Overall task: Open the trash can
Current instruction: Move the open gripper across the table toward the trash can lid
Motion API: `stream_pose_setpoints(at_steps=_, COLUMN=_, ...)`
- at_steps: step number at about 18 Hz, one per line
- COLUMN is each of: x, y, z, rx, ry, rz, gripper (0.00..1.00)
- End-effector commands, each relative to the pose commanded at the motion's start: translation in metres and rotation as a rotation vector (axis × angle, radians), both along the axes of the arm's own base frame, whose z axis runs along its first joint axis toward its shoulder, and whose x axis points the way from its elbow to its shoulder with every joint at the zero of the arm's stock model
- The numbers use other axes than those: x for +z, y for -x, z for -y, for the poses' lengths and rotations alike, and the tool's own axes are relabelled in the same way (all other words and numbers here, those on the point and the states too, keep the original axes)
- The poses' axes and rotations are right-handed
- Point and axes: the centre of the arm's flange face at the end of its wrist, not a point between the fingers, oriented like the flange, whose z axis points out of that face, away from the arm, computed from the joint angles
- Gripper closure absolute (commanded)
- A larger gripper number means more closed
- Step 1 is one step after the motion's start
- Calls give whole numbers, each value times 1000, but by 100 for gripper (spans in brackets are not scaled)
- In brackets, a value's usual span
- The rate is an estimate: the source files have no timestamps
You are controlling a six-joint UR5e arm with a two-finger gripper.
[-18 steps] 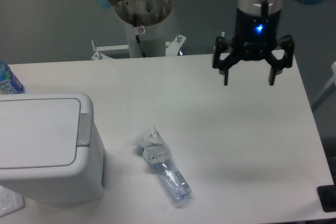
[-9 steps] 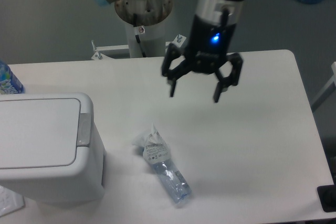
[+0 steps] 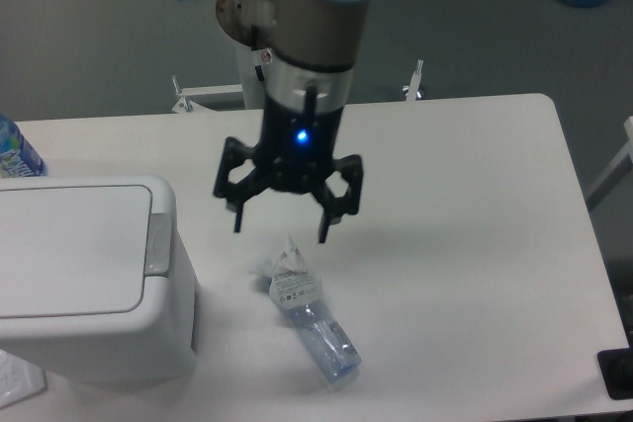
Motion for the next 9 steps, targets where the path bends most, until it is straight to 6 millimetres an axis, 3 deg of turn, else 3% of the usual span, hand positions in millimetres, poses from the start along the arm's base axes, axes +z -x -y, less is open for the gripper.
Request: stream_pose_setpoints(at_steps=9, x=-9, y=-21, z=-12, rx=-1, ry=8, rz=29, gripper=0)
